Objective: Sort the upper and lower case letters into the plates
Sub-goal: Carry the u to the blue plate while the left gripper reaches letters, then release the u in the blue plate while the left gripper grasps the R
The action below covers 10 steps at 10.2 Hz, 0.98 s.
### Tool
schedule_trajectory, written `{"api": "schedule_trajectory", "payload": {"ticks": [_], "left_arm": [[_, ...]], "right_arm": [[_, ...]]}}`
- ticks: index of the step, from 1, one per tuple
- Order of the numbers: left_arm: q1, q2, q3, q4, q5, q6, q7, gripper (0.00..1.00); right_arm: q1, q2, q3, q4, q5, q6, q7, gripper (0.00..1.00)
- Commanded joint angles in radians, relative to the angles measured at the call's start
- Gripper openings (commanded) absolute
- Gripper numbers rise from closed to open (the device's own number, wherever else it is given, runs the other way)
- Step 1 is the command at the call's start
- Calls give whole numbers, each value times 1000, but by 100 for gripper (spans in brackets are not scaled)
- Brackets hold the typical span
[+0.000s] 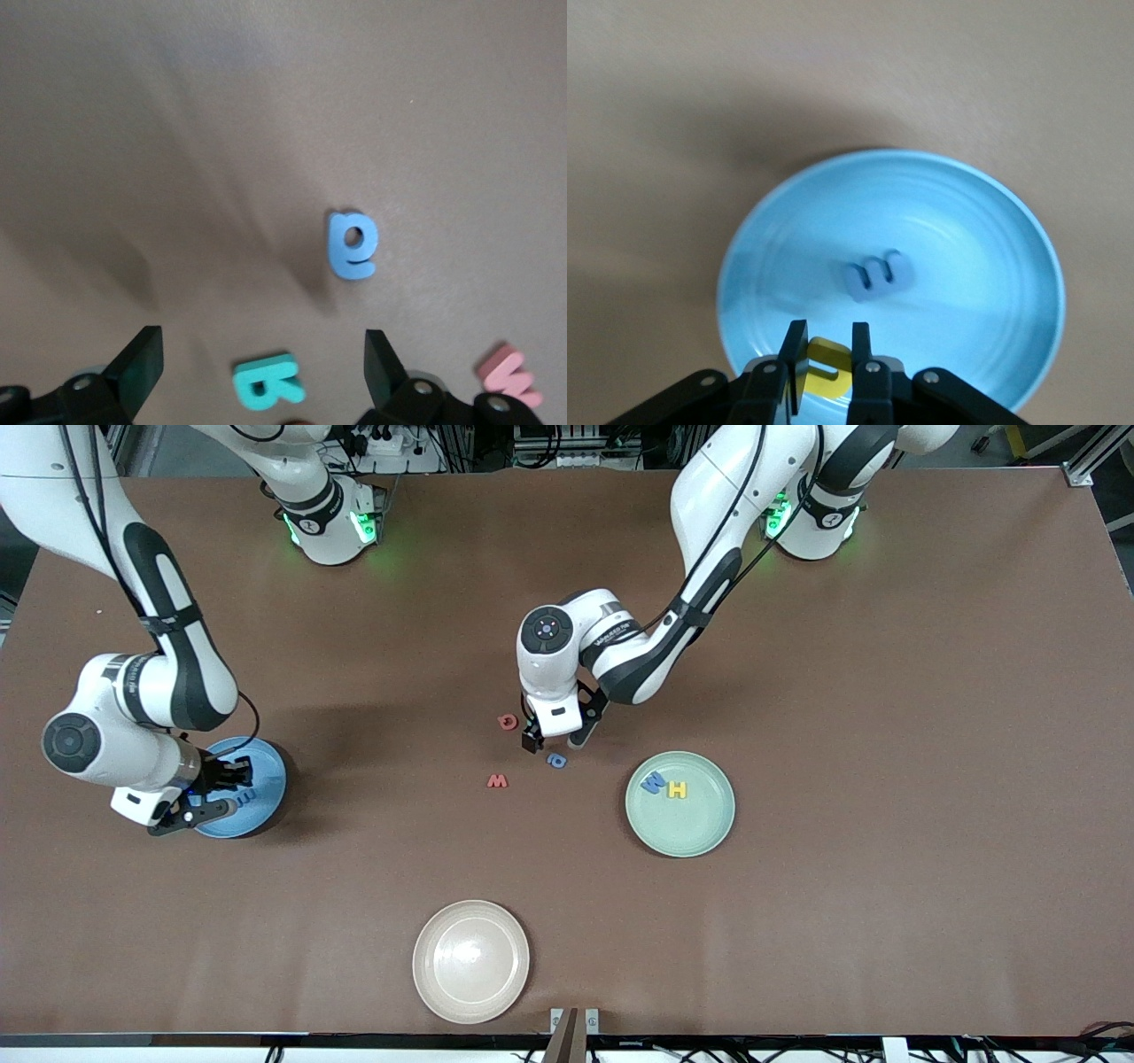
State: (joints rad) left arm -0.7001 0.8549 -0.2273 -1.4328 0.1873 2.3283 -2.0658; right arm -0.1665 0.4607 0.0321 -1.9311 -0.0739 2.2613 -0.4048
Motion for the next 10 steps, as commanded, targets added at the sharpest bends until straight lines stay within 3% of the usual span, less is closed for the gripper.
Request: {"api": "schedule_trajectory", "payload": {"ticks": [1, 6, 10], "left_arm": [[-3, 61, 0, 84, -5, 9, -47, 100], [-12, 87, -3, 89, -12, 23, -40, 100], [-27, 88, -9, 89, -23, 23, -40, 98]], "right_arm": [[-53, -30, 23, -42, 3, 9, -19, 100], [-41, -30, 86, 3, 5, 4, -6, 100], [41, -30, 101, 75, 5, -5, 81, 100]]}}
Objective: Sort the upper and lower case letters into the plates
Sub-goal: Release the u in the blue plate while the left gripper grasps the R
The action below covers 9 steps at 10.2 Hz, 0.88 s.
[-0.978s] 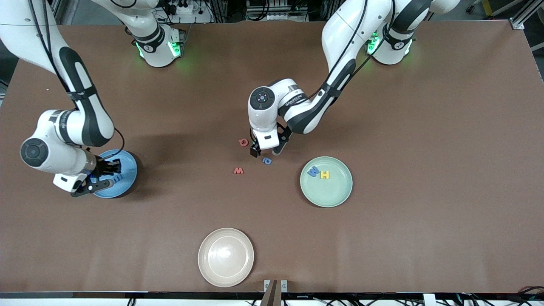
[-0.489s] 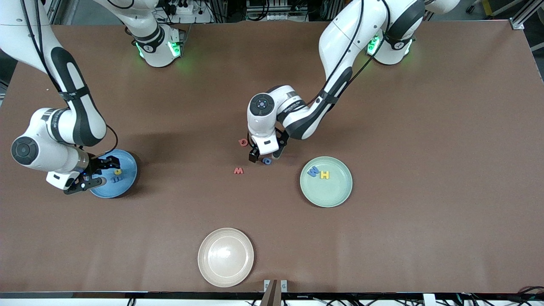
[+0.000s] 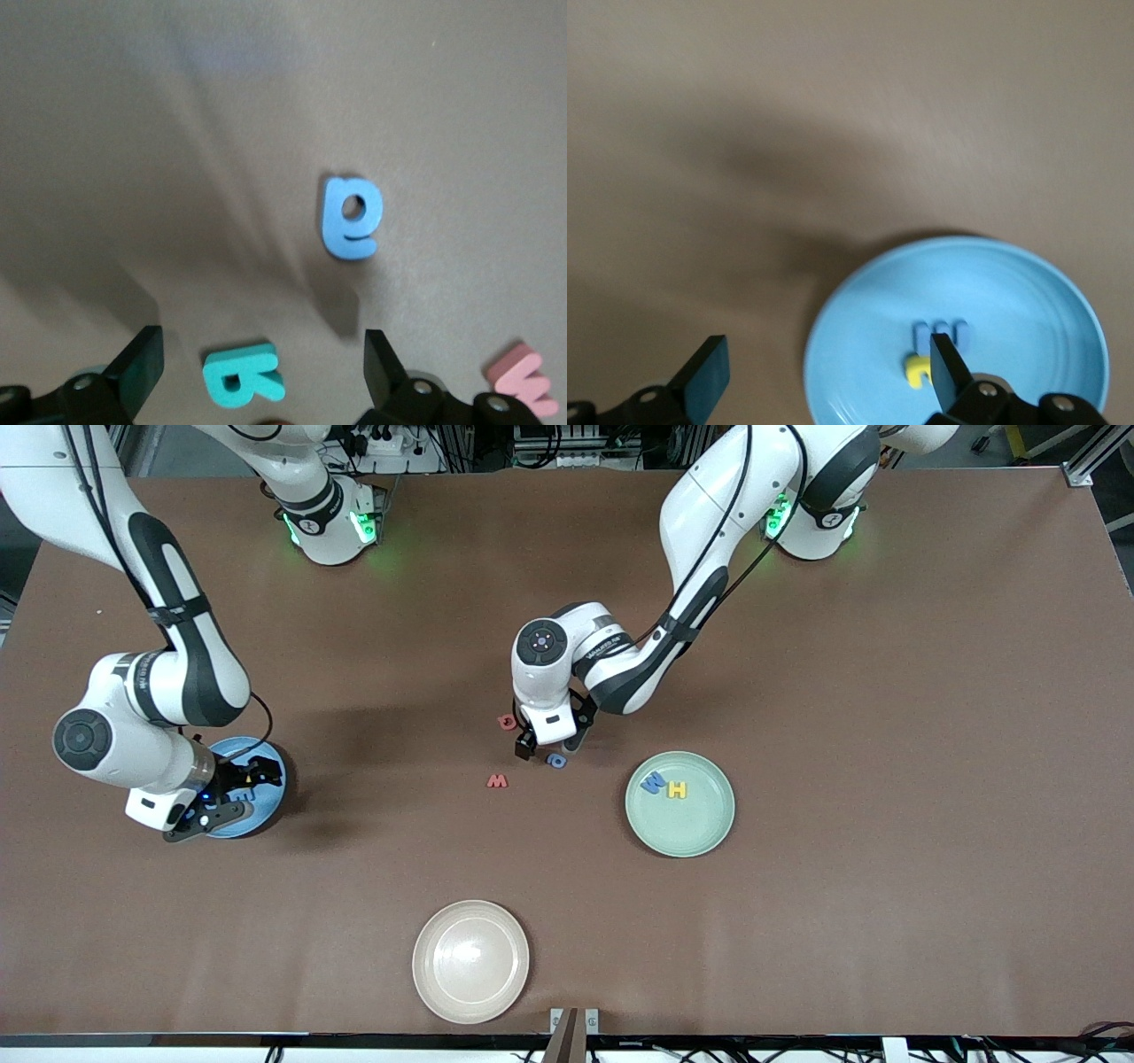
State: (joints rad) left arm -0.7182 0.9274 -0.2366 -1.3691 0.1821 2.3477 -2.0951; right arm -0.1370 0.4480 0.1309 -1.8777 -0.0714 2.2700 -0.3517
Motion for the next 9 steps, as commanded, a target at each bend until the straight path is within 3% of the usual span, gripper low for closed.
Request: {"api": "schedule_trajectory", "payload": {"ticks": [1, 2, 6, 9], "left_arm": [[-10, 16, -1, 25, -18, 4, -13, 98], [-16, 16, -1, 25, -18, 4, -14, 98], [-21, 30, 0, 25, -18, 7, -16, 72], [-21, 30, -1, 27, -18, 7, -16, 69]], "right_arm": [[16, -14, 3, 25, 4, -20, 39, 100], [16, -14, 4, 25, 4, -20, 54, 100], [23, -25, 22, 23, 4, -53, 62, 100], [43, -25, 35, 25, 4, -67, 62, 100]]}}
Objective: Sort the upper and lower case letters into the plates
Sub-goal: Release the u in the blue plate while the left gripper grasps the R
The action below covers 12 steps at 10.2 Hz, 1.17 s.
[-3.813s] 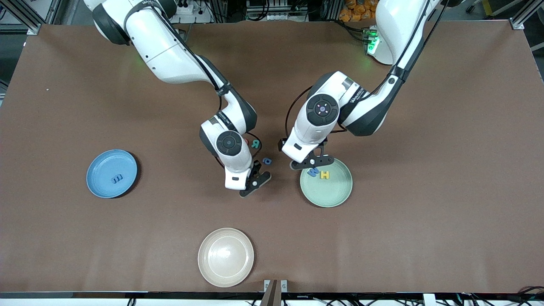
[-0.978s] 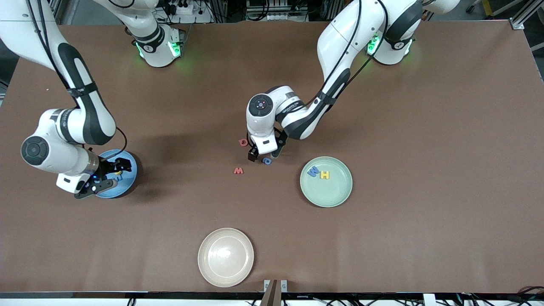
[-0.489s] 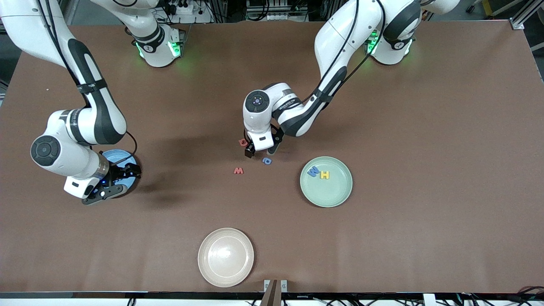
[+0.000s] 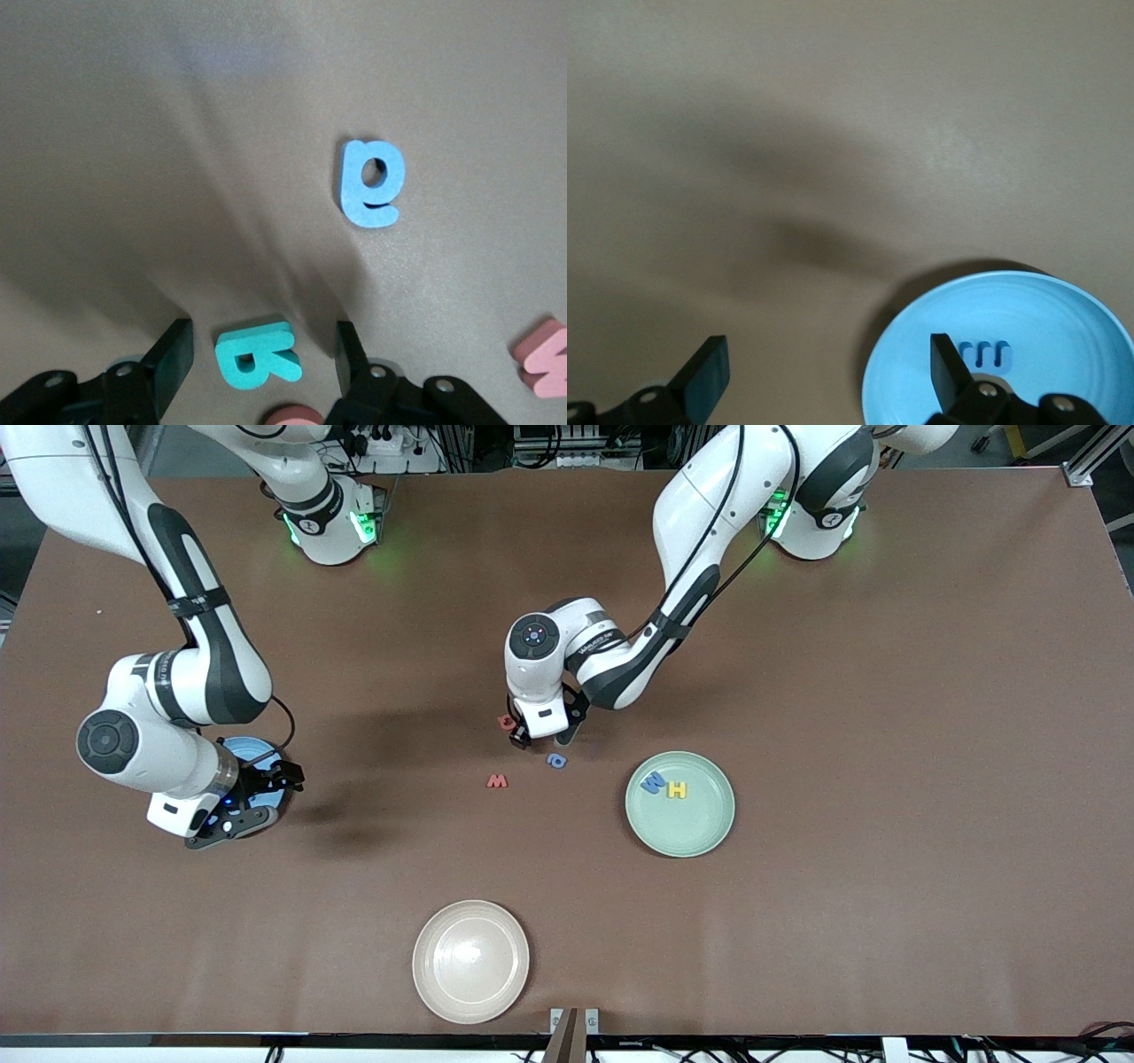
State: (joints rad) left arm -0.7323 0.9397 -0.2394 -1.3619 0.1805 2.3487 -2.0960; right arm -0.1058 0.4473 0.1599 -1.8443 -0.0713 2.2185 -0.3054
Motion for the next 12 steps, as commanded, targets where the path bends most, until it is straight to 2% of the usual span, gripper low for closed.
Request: {"api": "schedule_trajectory", "payload": {"ticks": [1, 4, 7, 10, 11, 12], "left_arm": [[-7, 18, 2, 18, -16, 6, -13, 61], [-7, 18, 3, 18, -16, 6, -13, 50], [-6, 16, 2, 18, -16, 6, -10, 15], [40, -18, -3, 17, -58, -3, 26, 6], [59, -38, -4, 12, -79, -26, 78, 0], [76, -56, -9, 12, -96, -99, 132, 0]], "right_arm": [[14, -24, 7, -7, 4, -20, 17, 100], [31, -18, 6, -4, 4, -16, 19, 100], [69, -27, 7, -6, 4, -28, 77, 100], [71, -32, 35, -4, 2, -45, 72, 100], [92, -26, 46, -1, 2, -39, 77, 100], [132, -22, 44, 17, 2, -39, 83, 100]]}}
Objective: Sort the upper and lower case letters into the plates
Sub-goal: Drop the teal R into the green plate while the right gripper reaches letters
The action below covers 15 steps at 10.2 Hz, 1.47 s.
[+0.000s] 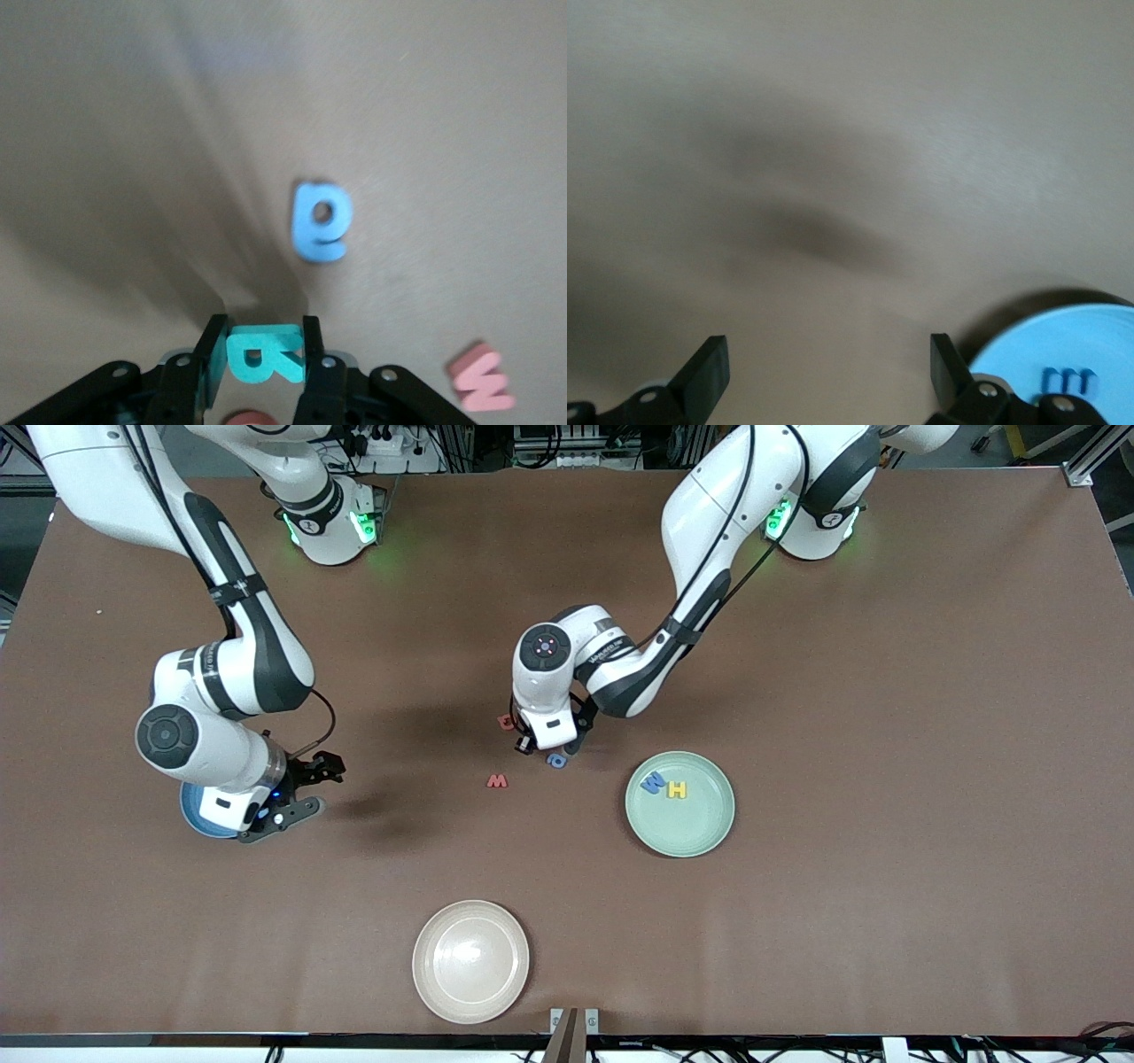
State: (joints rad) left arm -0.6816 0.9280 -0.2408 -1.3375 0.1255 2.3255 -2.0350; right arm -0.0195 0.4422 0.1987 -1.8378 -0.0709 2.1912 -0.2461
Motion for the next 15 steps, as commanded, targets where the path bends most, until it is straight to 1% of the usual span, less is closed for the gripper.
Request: {"api": "schedule_trajectory", "payload": {"ticks": [1, 3, 5, 7, 8, 9, 10, 12, 13, 14, 15], "left_arm": [[57, -67, -12, -12, -62, -137, 131, 0], [130, -112, -20, -14, -95, -263, 272, 0], [193, -121, -18, -31, -93, -311, 353, 0], [279, -123, -17, -42, -87, -366, 513, 0], [333, -129, -18, -42, -84, -380, 597, 0], [358, -132, -18, -42, -86, -403, 683, 0], [364, -133, -17, -42, -87, -437, 744, 0], [369, -135, -15, -69, -78, -442, 798, 1], [372, -136, -15, -87, -66, -443, 846, 2], [373, -146, -15, -103, -63, -445, 867, 17], [370, -144, -15, -103, -63, -460, 904, 99]], "right_arm": [[81, -11, 5, 32, 2, -14, 24, 100], [226, 30, 5, 109, -15, -8, 13, 100], [335, 93, 5, 210, -14, -8, 7, 100], [446, 166, 4, 302, -23, -7, -13, 100], [475, 199, 4, 328, -44, -7, -24, 100], [487, 220, 4, 333, -88, -4, -45, 100], [500, 240, 4, 339, -102, 27, -80, 100], [533, 303, 4, 356, -110, 88, -198, 100], [558, 318, 1, 354, -121, 123, -205, 100], [564, 344, 1, 354, -121, 157, -203, 100], [578, 363, 1, 354, -121, 179, -200, 100]]}}
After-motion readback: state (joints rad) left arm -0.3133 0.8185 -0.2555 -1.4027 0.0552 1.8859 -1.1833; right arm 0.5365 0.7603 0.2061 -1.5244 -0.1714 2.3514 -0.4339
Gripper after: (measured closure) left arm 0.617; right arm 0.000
